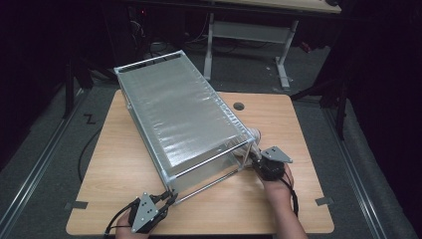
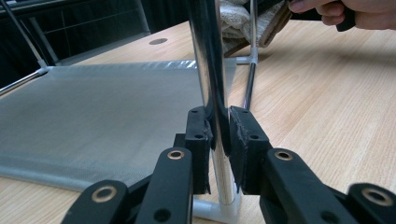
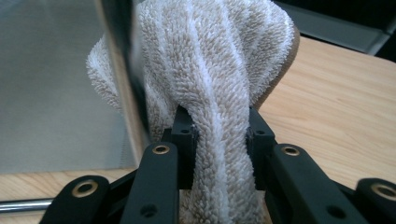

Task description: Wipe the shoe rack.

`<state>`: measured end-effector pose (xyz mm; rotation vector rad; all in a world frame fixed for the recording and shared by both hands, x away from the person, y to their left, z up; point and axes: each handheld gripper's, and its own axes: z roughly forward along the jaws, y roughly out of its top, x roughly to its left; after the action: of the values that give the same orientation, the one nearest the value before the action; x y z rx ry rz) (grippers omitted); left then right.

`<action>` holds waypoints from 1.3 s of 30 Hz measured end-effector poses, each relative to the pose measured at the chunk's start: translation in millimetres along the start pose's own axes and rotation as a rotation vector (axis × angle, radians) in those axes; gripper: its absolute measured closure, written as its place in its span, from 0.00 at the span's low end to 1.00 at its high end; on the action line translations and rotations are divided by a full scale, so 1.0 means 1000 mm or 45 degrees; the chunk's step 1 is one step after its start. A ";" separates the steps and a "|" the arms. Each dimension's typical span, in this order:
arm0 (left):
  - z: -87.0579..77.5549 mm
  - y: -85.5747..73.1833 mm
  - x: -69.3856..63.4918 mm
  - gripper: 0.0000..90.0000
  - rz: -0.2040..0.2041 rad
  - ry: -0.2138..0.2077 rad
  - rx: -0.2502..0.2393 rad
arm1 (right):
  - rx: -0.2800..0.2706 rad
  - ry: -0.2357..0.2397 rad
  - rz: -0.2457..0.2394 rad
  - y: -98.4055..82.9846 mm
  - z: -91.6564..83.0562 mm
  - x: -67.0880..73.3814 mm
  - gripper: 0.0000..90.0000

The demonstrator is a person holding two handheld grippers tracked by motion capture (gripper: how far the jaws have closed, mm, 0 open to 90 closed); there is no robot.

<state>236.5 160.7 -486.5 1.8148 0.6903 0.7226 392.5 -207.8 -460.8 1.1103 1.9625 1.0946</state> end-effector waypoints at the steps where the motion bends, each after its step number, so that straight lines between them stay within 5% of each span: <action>1: -0.001 0.000 0.000 0.87 0.000 0.005 -0.002 | -0.003 0.007 -0.002 0.000 0.000 0.001 0.79; 11: -0.006 -0.003 0.008 0.87 -0.003 0.051 0.013 | -0.009 0.148 -0.045 0.001 -0.003 0.005 0.82; 15: -0.005 -0.002 0.008 0.87 0.024 0.056 0.026 | -0.009 0.109 -0.085 0.002 -0.008 0.010 0.82; 24: -0.002 -0.001 0.011 0.87 0.027 0.055 0.031 | -0.003 0.158 -0.087 -0.005 -0.018 0.010 0.82; 33: -0.010 -0.002 0.010 0.86 0.034 0.090 0.050 | -0.017 0.091 -0.005 -0.005 -0.007 0.002 0.82; 39: -0.018 -0.007 0.015 0.86 0.009 0.135 0.051 | -0.045 0.137 0.027 0.002 0.006 0.006 0.82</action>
<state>231.9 184.4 -484.8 1.8258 0.7735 0.8195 394.9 -200.0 -462.6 1.0757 2.0100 1.2187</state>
